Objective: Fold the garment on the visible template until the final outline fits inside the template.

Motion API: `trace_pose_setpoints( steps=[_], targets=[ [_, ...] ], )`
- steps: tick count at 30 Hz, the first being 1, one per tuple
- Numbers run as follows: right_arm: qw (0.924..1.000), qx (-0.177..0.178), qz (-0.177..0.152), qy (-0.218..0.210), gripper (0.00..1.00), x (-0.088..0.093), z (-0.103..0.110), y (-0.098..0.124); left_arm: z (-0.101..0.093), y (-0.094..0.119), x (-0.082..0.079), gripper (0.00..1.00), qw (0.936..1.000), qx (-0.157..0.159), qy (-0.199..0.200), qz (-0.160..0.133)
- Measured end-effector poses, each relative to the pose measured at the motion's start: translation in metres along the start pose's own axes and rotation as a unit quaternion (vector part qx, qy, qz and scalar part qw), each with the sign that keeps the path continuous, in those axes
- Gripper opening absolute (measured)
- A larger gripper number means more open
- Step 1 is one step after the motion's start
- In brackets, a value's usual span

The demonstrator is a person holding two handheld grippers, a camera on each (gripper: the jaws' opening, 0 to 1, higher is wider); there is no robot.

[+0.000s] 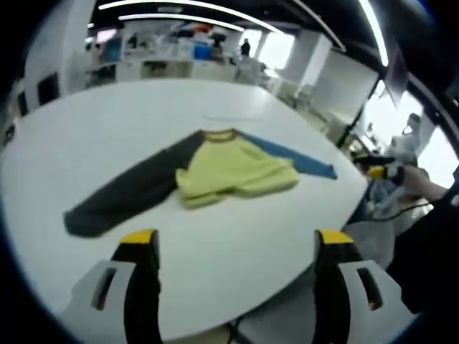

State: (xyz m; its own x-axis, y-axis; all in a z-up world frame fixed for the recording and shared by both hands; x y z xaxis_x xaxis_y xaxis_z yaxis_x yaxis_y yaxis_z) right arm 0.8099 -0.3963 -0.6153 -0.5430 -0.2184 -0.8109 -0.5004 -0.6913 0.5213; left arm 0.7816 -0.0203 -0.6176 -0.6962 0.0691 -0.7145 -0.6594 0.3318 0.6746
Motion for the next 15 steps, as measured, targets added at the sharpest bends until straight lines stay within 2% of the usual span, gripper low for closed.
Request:
trace_pose_setpoints(
  steps=[5,12,13,15],
  targets=[
    [0.9999,-0.009,0.003,-0.008,0.64,0.001,-0.008,-0.018,0.009,-0.022,0.008,0.78,0.9996,-0.008,-0.006,0.027],
    [0.9996,-0.015,0.017,-0.018,0.57,0.006,-0.022,-0.041,0.019,-0.047,0.006,0.7,0.9995,-0.007,0.008,0.03],
    [0.9995,-0.016,0.019,-0.02,0.56,0.007,-0.025,-0.045,0.021,-0.053,0.005,0.7,0.9993,-0.005,0.02,0.03],
    [0.9993,-0.018,0.024,-0.022,0.55,0.008,-0.029,-0.051,0.034,-0.065,0.004,0.68,0.9992,-0.001,0.029,0.028]
  ],
)
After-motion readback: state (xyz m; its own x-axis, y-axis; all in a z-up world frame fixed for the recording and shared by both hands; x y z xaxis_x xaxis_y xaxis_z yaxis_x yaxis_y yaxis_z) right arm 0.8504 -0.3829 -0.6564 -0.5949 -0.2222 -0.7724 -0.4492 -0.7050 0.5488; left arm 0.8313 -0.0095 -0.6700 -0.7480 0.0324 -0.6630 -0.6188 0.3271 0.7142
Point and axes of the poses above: the point that each gripper's makers call its tool centre point, and the gripper's own axes: y roughly backward along the fingers, z roughly to its left, x roughly out of its underside, the point moved 1 cm from there along y, roughly backward along the fingers, and after that the axes turned 9 degrees about -x, right-handed, at the moved point
